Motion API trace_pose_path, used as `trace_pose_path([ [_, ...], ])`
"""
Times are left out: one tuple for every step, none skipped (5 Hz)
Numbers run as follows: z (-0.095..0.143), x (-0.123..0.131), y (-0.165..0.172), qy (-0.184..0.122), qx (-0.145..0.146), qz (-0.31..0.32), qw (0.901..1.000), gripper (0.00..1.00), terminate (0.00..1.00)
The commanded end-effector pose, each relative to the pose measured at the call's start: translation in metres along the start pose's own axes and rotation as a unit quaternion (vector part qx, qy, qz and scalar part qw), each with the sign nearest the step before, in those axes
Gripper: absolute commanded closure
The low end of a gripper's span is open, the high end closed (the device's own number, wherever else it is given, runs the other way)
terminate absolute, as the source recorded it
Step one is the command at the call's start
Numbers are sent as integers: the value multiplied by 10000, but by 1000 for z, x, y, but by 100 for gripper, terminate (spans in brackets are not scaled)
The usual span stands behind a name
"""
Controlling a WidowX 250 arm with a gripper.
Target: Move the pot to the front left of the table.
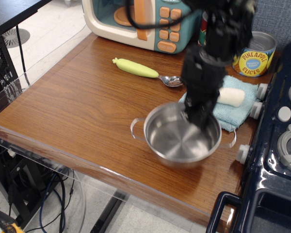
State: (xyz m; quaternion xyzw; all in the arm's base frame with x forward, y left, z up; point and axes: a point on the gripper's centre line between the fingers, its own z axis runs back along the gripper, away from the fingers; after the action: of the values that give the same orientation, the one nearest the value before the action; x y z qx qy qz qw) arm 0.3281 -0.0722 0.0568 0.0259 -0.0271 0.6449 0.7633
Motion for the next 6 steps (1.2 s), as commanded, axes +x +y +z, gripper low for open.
trace_pose_path([
  [50,68,6,5,-694,1251,9897,100,0],
  [53,112,0,-242,-678,1804,9809,100,0],
  [46,153,-10,-364,-483,2203,9736,100,0],
  [37,185,-15,-304,-328,2519,9667,100,0],
  [30,212,-12,-326,-332,2808,9586,100,0],
  [23,233,-5,-307,-333,3055,9511,100,0],
])
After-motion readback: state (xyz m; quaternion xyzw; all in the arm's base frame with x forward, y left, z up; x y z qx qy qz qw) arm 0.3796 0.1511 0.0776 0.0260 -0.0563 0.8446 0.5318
